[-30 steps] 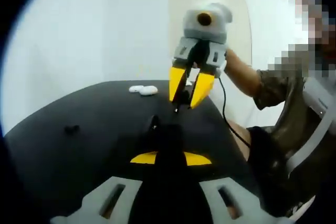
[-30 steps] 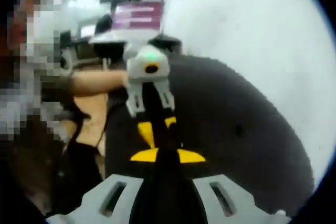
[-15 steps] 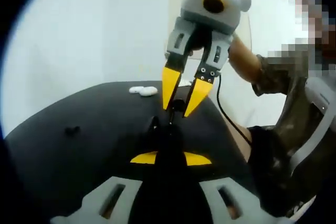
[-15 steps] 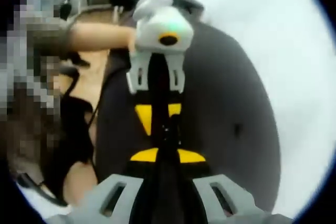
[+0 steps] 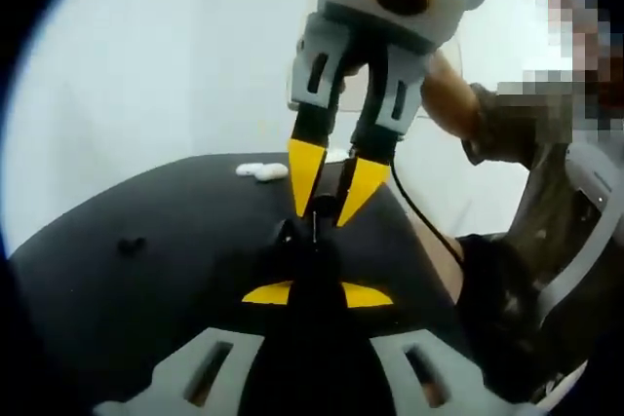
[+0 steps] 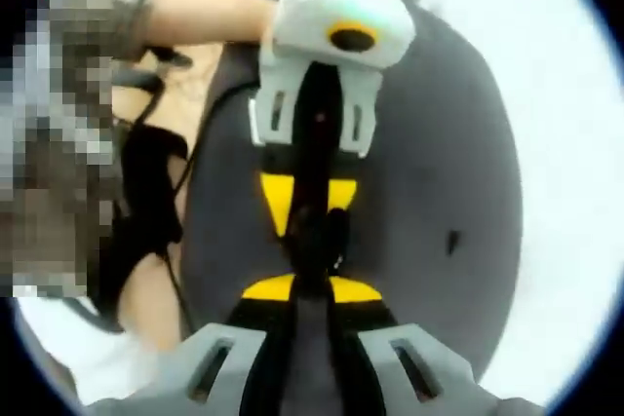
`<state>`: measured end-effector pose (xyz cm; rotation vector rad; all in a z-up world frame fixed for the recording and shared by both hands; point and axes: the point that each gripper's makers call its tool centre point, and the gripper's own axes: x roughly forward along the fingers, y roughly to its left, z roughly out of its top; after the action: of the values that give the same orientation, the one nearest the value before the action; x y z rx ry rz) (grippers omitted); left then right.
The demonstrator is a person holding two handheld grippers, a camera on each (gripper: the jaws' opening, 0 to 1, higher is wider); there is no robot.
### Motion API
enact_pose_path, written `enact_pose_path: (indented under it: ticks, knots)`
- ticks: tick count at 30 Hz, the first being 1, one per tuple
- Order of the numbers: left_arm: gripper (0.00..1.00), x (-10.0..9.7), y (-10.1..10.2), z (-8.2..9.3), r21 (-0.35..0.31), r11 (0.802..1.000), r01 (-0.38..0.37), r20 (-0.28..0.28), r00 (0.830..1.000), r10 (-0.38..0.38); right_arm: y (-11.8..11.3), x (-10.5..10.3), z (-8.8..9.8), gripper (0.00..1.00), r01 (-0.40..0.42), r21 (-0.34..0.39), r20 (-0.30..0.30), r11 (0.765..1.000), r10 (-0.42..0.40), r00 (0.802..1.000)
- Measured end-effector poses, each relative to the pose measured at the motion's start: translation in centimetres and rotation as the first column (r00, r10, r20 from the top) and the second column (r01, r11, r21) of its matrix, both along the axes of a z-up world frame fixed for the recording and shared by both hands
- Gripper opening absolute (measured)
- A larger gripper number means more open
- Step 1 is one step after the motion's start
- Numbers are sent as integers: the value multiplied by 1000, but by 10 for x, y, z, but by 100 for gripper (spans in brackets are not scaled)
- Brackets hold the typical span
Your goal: Pick up three earphones and place each one into its charging case using tactile feedback, ensure that each earphone is properly inserted and securely positioned inside the case.
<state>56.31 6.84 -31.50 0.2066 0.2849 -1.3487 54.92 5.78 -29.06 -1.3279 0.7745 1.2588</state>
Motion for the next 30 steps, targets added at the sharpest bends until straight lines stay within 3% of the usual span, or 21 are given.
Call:
enact_pose_path:
  ticks: [4,7,15,18,26,30]
  knots:
    - [14,-1,0,-2,9,1000,-2,3,1000,2,7,-2,0,14,-30,-17,9,999,30,1000]
    - [14,-1,-1,-1,7,1000,-1,6,1000,1,0,-3,0,14,-5,-45,-13,999,4,1000]
    - [14,-5,-3,-1,6,1000,7,8,1000,-8,-4,0,3,14,-39,-96,21,995,41,999]
    - [14,-5,-2,-1,5,1000,7,5,1000,-7,-6,0,0,14,-63,-149,38,987,70,997]
    - [14,-5,-1,-1,6,1000,8,7,1000,-8,0,-2,-2,14,-94,-210,41,973,105,994]
    - [14,-5,-1,-1,6,1000,8,6,1000,-8,13,-7,-3,14,-104,-163,34,981,111,993]
